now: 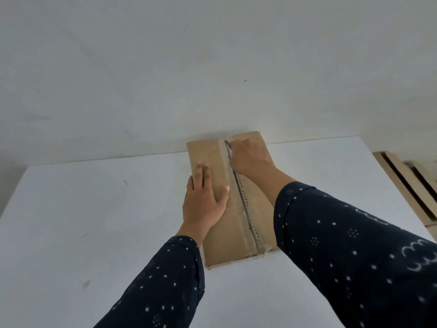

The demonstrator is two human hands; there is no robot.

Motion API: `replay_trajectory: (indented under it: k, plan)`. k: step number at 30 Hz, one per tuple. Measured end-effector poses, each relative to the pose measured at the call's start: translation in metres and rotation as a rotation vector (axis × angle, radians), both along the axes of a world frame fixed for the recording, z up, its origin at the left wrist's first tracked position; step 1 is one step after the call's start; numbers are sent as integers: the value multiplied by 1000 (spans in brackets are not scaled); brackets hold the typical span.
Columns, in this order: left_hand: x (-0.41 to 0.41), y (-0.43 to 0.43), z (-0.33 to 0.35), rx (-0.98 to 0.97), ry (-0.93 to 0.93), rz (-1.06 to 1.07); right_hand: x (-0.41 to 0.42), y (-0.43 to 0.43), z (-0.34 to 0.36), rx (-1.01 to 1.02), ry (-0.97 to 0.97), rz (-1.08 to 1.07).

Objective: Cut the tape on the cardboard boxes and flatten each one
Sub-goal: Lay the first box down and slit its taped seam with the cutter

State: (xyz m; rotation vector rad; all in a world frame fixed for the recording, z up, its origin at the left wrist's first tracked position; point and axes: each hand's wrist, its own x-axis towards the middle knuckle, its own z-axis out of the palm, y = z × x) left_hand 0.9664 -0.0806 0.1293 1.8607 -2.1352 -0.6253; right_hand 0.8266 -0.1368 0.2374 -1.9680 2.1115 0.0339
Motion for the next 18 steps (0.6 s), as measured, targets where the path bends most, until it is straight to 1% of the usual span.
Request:
replay_trajectory:
  k: [2,4,5,7,10,16,18]
  plan:
    - [-1,0,0,-40,-90,-2,3,0,7,33,35,35]
    - [-3,-1,2,-132,-217,-23,5,5,11,63,59,55]
    - [-5,-1,4,-168,-251,-43,5,9,12,77,60,54]
    - [-10,3,6,-197,-246,-104,1,17,12,98,41,29]
    - [-13,11,6,-184,-187,-149,-6,26,13,108,11,1]
    - [-8,15,4,-179,-183,-158,-5,51,-4,48,18,-17]
    - [-8,16,2,-189,-187,-152,-5,56,-6,62,3,-20]
